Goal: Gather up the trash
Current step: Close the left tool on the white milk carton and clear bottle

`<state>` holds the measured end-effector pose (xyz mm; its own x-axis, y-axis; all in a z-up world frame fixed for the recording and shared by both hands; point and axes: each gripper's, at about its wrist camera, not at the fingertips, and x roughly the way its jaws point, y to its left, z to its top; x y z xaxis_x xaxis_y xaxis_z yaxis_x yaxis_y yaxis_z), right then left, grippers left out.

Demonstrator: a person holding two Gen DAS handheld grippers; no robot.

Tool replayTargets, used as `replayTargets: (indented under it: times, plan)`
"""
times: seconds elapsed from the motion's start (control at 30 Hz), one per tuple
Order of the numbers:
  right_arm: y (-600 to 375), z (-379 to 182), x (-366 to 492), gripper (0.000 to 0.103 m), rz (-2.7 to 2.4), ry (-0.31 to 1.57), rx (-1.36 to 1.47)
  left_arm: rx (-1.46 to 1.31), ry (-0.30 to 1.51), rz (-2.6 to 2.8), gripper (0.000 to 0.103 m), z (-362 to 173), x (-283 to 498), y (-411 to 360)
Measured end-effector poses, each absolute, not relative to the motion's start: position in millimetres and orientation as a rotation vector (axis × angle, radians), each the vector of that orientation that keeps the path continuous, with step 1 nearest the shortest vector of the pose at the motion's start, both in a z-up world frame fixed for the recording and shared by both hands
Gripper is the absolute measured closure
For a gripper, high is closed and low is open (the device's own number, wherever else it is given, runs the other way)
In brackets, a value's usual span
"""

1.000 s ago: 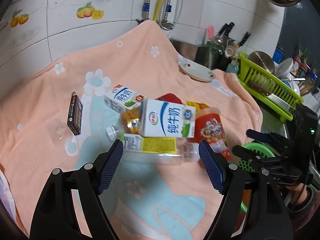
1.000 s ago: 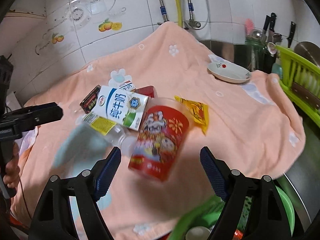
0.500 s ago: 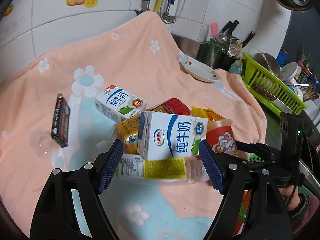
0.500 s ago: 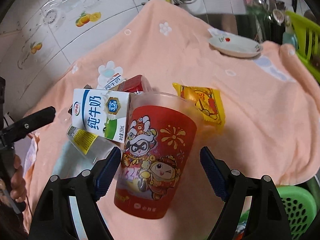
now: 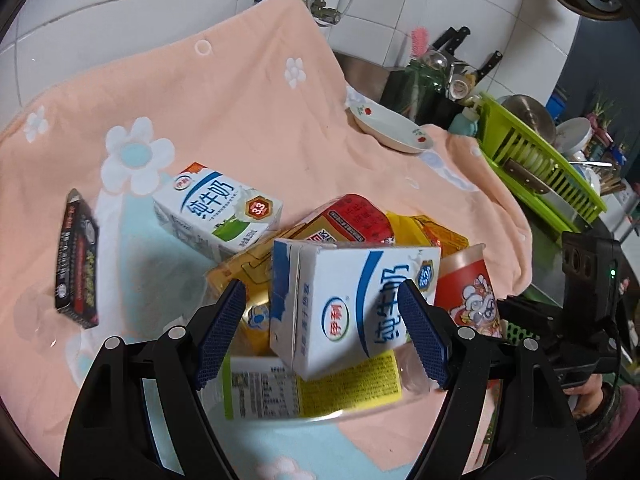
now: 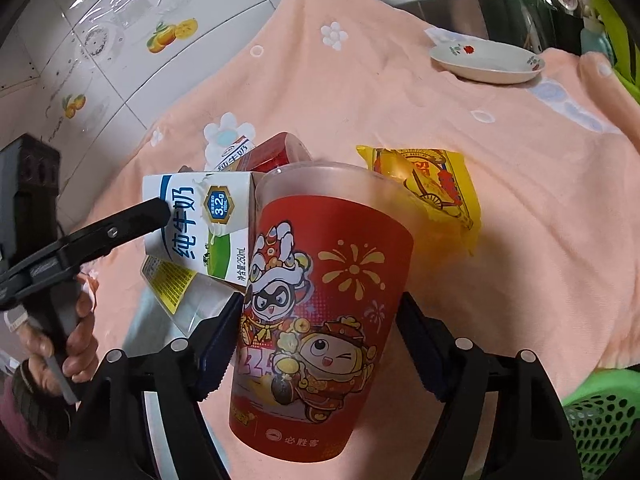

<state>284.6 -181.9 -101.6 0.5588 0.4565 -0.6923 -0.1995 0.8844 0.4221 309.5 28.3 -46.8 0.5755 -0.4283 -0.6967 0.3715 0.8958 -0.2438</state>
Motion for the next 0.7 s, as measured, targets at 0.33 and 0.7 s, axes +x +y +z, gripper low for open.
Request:
replayTargets:
  times: [0.33,0.7]
  plan:
    - [-181.4,-101.9,283.4,0.030,0.395,0.893,0.298,-0.034,0.797,-0.536,0.028,-49.0,311.7,15.9]
    - [-180.7,-101.7,279.7,0.031,0.383,0.885,0.296,-0.038,0.729,-0.527,0.046,-39.3,293.1,20.3]
